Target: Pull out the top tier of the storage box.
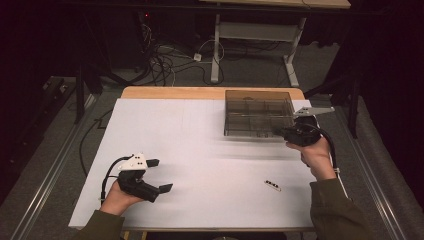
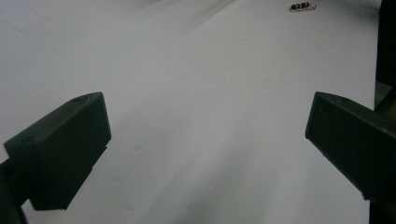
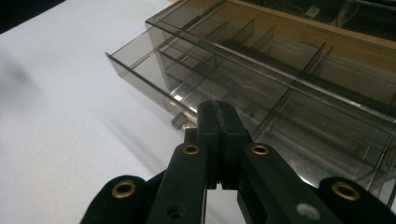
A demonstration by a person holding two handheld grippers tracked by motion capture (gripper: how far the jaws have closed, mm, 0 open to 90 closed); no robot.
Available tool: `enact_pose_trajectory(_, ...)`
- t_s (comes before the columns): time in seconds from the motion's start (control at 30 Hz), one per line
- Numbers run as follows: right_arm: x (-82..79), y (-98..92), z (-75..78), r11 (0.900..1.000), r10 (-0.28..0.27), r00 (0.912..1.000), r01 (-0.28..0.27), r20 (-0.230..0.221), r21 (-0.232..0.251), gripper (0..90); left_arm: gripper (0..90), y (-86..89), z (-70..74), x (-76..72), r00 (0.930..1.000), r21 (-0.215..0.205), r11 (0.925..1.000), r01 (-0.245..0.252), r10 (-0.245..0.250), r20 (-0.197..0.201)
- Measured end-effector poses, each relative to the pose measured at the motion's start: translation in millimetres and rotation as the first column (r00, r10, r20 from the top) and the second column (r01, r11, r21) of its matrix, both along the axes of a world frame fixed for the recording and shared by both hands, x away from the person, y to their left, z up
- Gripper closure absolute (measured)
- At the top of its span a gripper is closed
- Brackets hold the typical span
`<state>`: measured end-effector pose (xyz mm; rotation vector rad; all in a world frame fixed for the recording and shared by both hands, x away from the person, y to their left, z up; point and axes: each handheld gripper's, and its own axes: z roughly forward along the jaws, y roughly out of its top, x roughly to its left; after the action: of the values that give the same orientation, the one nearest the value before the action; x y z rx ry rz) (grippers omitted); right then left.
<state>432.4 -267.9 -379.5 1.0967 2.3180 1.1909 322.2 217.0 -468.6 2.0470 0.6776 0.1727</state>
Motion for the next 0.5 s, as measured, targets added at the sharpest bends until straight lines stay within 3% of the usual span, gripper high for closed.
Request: enact_pose_trajectory(0.5,25.6,9.5,-7.0,0.998,-0.021,0.9995,0.020,-0.024,-0.054,90.0,0.0,0.4,0.4,-0.2,1.0000,-0.003,1.0000,-0.002,0.002,-0.001)
